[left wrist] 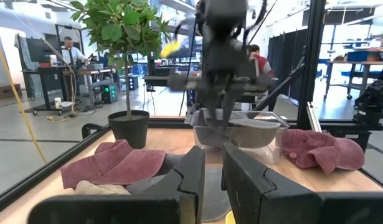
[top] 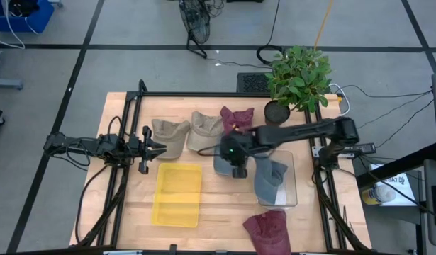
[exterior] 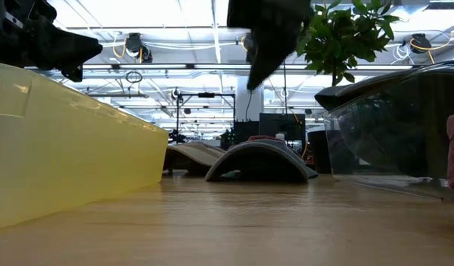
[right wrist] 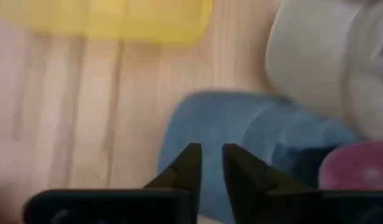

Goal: Pick & Place hat
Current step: Put the blue cap into the transparent bin

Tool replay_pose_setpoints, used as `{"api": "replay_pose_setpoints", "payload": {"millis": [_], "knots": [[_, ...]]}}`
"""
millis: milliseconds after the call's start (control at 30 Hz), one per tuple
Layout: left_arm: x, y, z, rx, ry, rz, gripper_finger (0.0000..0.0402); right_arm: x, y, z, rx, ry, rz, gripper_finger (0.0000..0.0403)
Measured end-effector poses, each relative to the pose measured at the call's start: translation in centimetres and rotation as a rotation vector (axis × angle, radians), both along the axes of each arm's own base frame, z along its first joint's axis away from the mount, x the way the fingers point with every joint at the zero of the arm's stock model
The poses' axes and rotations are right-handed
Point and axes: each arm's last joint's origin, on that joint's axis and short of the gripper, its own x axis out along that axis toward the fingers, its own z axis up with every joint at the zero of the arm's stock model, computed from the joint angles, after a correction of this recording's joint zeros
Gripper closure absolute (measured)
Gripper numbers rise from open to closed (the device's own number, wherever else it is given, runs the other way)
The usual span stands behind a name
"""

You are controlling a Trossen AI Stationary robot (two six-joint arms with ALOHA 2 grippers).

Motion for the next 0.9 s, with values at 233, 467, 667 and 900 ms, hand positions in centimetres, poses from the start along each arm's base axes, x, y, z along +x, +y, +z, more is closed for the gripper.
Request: {"api": "replay_pose_setpoints", "payload": {"millis": [233,467,667,900], "knots": [[0.0,0.0,0.0,0.0,0.0,0.0,0.0341,1.3,-1.8,-3.8,-0.023,0.125,-0.004,0.0228],[0.0,0.0,0.0,-0.002,-0.001,0.0,0.0341,2.0,-2.7,-6.1,-0.04,0.184,0.003,0.0165],[0.0,0.0,0.0,-0.002,0.0,0.0,0.0341,1.8,-3.4,-5.5,-0.122,0.171,-0.067,0.0157],[0.0,0.0,0.0,-0.001,0.001,0.0,0.0341,1.5,-3.4,-5.5,-0.112,0.178,-0.081,0.0166]]}}
